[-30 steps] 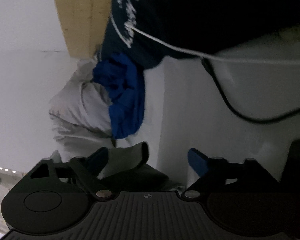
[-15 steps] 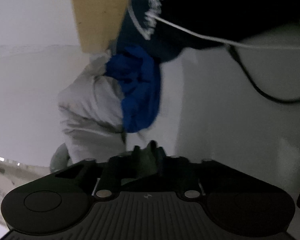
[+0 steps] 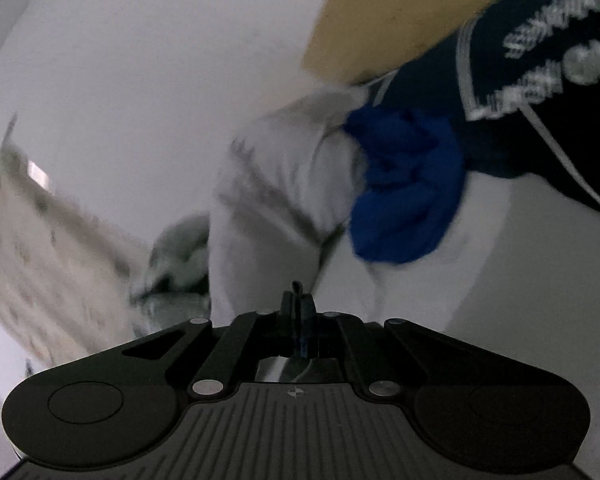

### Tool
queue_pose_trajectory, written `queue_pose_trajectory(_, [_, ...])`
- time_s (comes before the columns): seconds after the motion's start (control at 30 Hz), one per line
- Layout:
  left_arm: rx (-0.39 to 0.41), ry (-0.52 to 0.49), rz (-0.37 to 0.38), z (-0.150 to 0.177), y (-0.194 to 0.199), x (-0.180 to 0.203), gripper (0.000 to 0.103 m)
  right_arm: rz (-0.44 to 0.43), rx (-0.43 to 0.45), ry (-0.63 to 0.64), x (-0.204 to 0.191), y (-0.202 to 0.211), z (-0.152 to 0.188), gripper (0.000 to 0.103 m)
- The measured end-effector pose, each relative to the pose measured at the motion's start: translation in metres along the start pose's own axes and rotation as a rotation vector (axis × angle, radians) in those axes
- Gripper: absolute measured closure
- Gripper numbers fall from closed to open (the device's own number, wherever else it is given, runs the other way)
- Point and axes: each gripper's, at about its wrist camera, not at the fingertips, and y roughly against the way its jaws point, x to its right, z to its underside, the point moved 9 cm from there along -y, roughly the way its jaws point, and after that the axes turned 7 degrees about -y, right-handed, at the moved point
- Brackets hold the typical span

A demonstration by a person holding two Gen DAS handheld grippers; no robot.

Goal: Fold clothes

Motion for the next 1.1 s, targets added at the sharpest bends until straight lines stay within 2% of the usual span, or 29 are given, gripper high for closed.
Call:
queue_pose_trajectory(0.13, [0.049,0.076,-0.058,0.001,0.045,-0.032,0.095,-0.009,-0.122,0.156,-0.061,-0.035,0.022,0.1])
queue_pose_trajectory(0.23, [0.073,0.155,-0.114,0.01,0.083,-0.066,0.095,-0.027,-0.239,0.268,-0.11,-0.066,0.055,0.1])
queue_pose_trajectory(0.47, [0.128,0.34,-0.247,0.035,0.173,-0.145,0.095,-0.065,-0.463,0.467,-0.18,-0.109,0.174,0.1])
queue_pose_trajectory(0.67, [0.178,0.496,-0.355,0.065,0.243,-0.207,0.095,-0.067,-0.603,0.585,-0.213,-0.122,0.274,0.1])
queue_pose_trajectory(0.83, [0.206,0.578,-0.429,0.091,0.279,-0.237,0.095,-0.084,-0.698,0.71,-0.237,-0.131,0.358,0.1])
queue_pose_trajectory(1.0, [0.134,0.626,-0.499,0.129,0.296,-0.259,0.095,-0.083,-0.779,0.79,-0.242,-0.144,0.432,0.1])
queue_pose_trajectory(1.1, [0.12,0.689,-0.544,0.148,0.309,-0.27,0.095,-0.065,-0.833,0.823,-0.236,-0.151,0.471,0.1])
